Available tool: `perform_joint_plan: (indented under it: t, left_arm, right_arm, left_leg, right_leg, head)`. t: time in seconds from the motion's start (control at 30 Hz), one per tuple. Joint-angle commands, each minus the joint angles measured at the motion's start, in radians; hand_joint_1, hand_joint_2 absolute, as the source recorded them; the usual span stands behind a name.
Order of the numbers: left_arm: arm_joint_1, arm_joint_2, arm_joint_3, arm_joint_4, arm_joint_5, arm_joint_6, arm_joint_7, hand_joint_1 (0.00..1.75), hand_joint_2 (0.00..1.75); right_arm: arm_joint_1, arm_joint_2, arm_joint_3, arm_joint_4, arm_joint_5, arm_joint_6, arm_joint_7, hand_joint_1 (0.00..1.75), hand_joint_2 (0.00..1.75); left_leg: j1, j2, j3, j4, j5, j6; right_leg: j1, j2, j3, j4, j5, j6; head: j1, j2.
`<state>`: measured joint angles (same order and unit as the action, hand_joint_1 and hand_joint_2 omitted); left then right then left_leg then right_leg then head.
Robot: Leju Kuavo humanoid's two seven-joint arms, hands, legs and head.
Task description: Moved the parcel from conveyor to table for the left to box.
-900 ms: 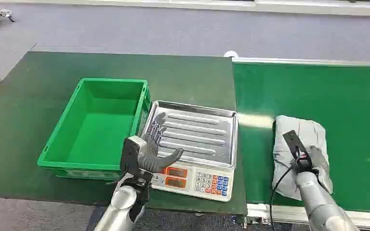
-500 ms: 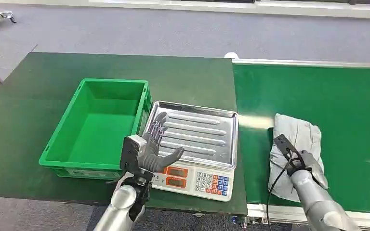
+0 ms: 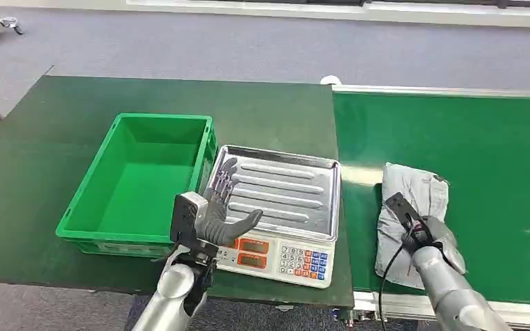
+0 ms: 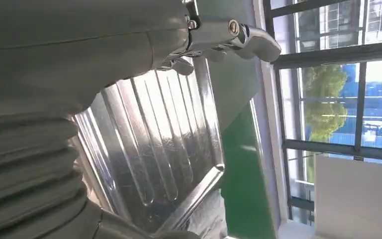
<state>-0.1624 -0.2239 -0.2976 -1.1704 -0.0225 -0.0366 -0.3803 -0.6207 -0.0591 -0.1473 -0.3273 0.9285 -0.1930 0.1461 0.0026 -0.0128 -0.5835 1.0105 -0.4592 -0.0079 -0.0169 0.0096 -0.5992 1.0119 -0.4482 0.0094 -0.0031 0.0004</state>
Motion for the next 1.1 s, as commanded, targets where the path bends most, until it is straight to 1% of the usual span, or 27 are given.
perform_joint_plan:
  t: [0.03,0.07,0.13,0.27,0.3,0.37,0.4,0.43,0.5,0.53,0.57,0.6,0.63,0.67,0.73,0.77,0.8,0.83,0.87,0.9,0.93,0.97,1.1]
  left_arm:
    - [-0.014,0.044,0.001,0.033,0.007,-0.002,-0.008,0.00,1.75]
    - [-0.011,0.044,0.004,0.030,0.008,-0.001,-0.011,0.00,1.75]
    - [-0.002,0.037,0.009,0.015,0.008,0.002,-0.012,0.00,1.75]
    - [0.000,0.034,0.009,0.010,0.006,0.003,-0.011,0.00,1.75]
    - [0.000,0.031,0.009,0.008,0.004,0.004,-0.010,0.00,1.75]
    - [0.002,0.030,0.012,0.006,-0.002,0.008,-0.007,0.00,1.75]
    - [0.004,0.030,0.014,0.005,-0.003,0.009,-0.007,0.00,1.75]
    - [0.007,0.031,0.017,0.003,-0.008,0.011,-0.007,0.00,1.75]
    - [0.012,0.032,0.024,0.002,-0.013,0.013,-0.008,0.00,1.75]
    - [0.015,0.031,0.029,0.001,-0.023,0.017,-0.014,0.00,1.75]
    - [0.017,0.030,0.033,0.001,-0.026,0.017,-0.016,0.00,1.75]
    - [0.019,0.028,0.036,0.001,-0.031,0.017,-0.018,0.00,1.75]
    - [0.021,0.028,0.039,0.001,-0.039,0.022,-0.025,0.00,1.75]
    - [0.024,0.026,0.044,0.001,-0.043,0.025,-0.029,0.00,1.75]
    - [0.024,0.022,0.052,0.003,-0.050,0.028,-0.035,0.00,1.75]
    - [0.022,0.020,0.057,0.006,-0.054,0.028,-0.038,0.00,1.75]
    - [0.021,0.019,0.059,0.008,-0.055,0.029,-0.040,0.00,1.75]
    - [0.020,0.019,0.060,0.008,-0.055,0.029,-0.040,0.00,1.75]
    - [0.019,0.019,0.060,0.008,-0.055,0.029,-0.040,0.00,1.75]
    - [0.016,0.018,0.062,0.012,-0.056,0.030,-0.040,0.00,1.75]
    - [0.015,0.017,0.067,0.013,-0.059,0.032,-0.043,0.00,1.75]
    - [0.016,0.018,0.067,0.013,-0.058,0.032,-0.043,0.00,1.75]
    - [0.029,0.023,0.079,-0.004,-0.060,0.036,-0.046,0.00,1.75]
  right_arm:
    - [0.048,0.034,-0.041,0.061,0.031,-0.078,-0.038,1.75,1.75]
    - [0.052,0.042,-0.041,0.057,0.037,-0.102,-0.047,1.75,1.75]
    - [0.062,0.061,-0.033,0.047,0.063,-0.187,-0.056,1.75,1.75]
    - [0.063,0.066,-0.037,0.046,0.065,-0.209,-0.059,1.75,1.75]
    - [0.062,0.065,-0.038,0.041,0.073,-0.243,-0.068,1.75,1.75]
    - [0.055,0.066,-0.053,0.013,0.064,-0.329,-0.130,1.75,1.75]
    - [0.046,0.065,-0.062,0.004,0.055,-0.343,-0.157,1.75,1.75]
    - [0.036,0.067,-0.076,-0.024,0.036,-0.376,-0.214,1.75,1.75]
    - [0.017,0.071,-0.083,-0.086,0.017,-0.382,-0.263,1.75,1.75]
    - [0.023,0.081,-0.083,-0.189,-0.018,-0.406,-0.357,1.75,1.75]
    - [0.028,0.084,-0.068,-0.253,-0.012,-0.368,-0.322,1.75,1.75]
    - [0.048,0.089,-0.048,-0.336,-0.011,-0.352,-0.310,1.75,1.75]
    - [0.055,0.096,-0.026,-0.429,-0.020,-0.357,-0.344,1.75,1.75]
    - [0.076,0.100,0.003,-0.524,-0.011,-0.331,-0.310,1.75,1.75]
    - [0.084,0.093,0.060,-0.631,-0.007,-0.294,-0.289,1.75,1.75]
    - [0.081,0.089,0.085,-0.668,-0.008,-0.266,-0.260,1.75,1.75]
    - [0.070,0.088,0.100,-0.672,-0.006,-0.256,-0.257,1.75,1.75]
    - [0.064,0.091,0.101,-0.673,-0.006,-0.256,-0.253,1.75,1.75]
    - [0.062,0.093,0.102,-0.674,-0.006,-0.256,-0.253,1.75,1.75]
    - [0.057,0.092,0.111,-0.666,-0.006,-0.249,-0.253,1.75,1.75]
    - [0.051,0.090,0.135,-0.661,-0.019,-0.230,-0.274,1.75,1.75]
    - [0.050,0.093,0.139,-0.660,-0.019,-0.229,-0.273,1.75,1.75]
    - [0.072,0.106,0.179,-0.658,-0.053,-0.212,-0.294,1.75,1.75]
  left_leg:
    - [0.002,0.000,0.002,-0.003,0.001,-0.001]
    - [0.001,0.000,0.002,-0.002,0.000,-0.001]
    - [0.001,0.001,0.002,-0.002,0.000,-0.001]
    - [0.001,0.001,0.002,-0.003,0.000,-0.001]
    - [0.001,0.000,0.001,-0.002,0.000,-0.001]
    - [0.001,0.000,0.000,-0.002,0.000,0.000]
    - [0.001,0.000,0.000,-0.001,0.000,0.000]
    - [0.001,0.001,0.000,-0.002,0.000,0.000]
    - [0.000,0.001,-0.002,-0.001,0.000,0.000]
    - [0.000,0.003,-0.003,-0.001,0.000,0.000]
    - [-0.001,0.003,-0.004,-0.001,0.000,0.000]
    - [-0.001,0.004,-0.005,0.000,0.000,0.000]
    - [-0.001,0.005,-0.005,-0.001,0.000,0.000]
    - [-0.001,0.004,-0.006,0.000,0.000,0.000]
    - [-0.001,0.003,-0.006,0.000,0.000,-0.001]
    - [-0.001,0.002,-0.006,0.000,0.000,0.000]
    - [-0.001,0.004,-0.006,0.000,0.000,-0.001]
    - [-0.001,0.001,-0.006,0.000,0.000,0.000]
    - [0.000,0.004,-0.005,0.000,-0.001,-0.001]
    - [-0.001,0.002,-0.005,0.000,0.000,0.000]
    - [0.000,0.003,-0.005,-0.001,0.000,-0.001]
    - [0.000,0.002,-0.005,-0.001,0.000,-0.001]
    - [0.000,0.003,-0.004,-0.001,0.000,-0.001]
  right_leg:
    - [0.002,-0.002,0.003,-0.004,0.001,-0.001]
    - [0.002,-0.001,0.003,-0.003,0.000,-0.001]
    - [0.002,-0.001,0.003,-0.003,0.000,-0.001]
    - [0.002,-0.001,0.002,-0.003,0.001,-0.001]
    - [0.002,-0.001,0.002,-0.003,0.000,-0.001]
    - [0.002,-0.001,0.001,-0.003,0.000,-0.001]
    - [0.001,0.000,0.000,-0.002,0.000,-0.001]
    - [0.001,0.000,0.001,-0.003,0.001,-0.001]
    - [0.000,0.001,-0.002,0.000,0.000,0.000]
    - [0.000,0.002,-0.003,-0.001,0.001,-0.001]
    - [-0.001,0.002,-0.004,0.000,0.001,0.000]
    - [-0.001,0.003,-0.005,0.001,0.001,0.000]
    - [-0.001,0.004,-0.006,0.000,0.001,-0.001]
    - [-0.001,0.003,-0.006,0.000,0.001,-0.001]
    - [-0.001,0.003,-0.006,0.000,0.001,-0.001]
    - [-0.001,0.002,-0.006,0.001,0.001,-0.001]
    - [-0.001,0.003,-0.006,0.001,0.001,-0.001]
    - [-0.001,0.001,-0.006,0.001,0.000,-0.001]
    - [0.000,0.003,-0.006,0.000,0.001,-0.001]
    - [-0.001,0.002,-0.006,0.000,0.001,-0.001]
    - [0.000,0.002,-0.006,0.000,0.001,-0.001]
    - [0.000,0.002,-0.005,0.000,0.001,-0.001]
    - [0.000,0.002,-0.004,-0.001,0.001,-0.001]
  head:
    - [0.000,0.000]
    - [0.000,0.000]
    - [0.000,0.000]
    - [0.000,0.000]
    - [0.000,0.000]
    - [0.000,0.000]
    - [0.000,0.000]
    - [0.000,0.000]
    - [0.000,0.000]
    - [0.000,0.000]
    - [0.000,0.000]
    - [0.000,0.000]
    - [0.000,0.000]
    - [0.000,0.000]
    - [0.000,0.000]
    - [0.000,0.000]
    - [0.000,0.000]
    - [0.000,0.000]
    - [0.000,0.000]
    - [0.000,0.000]
    - [0.000,0.000]
    - [0.000,0.000]
    - [0.000,0.000]
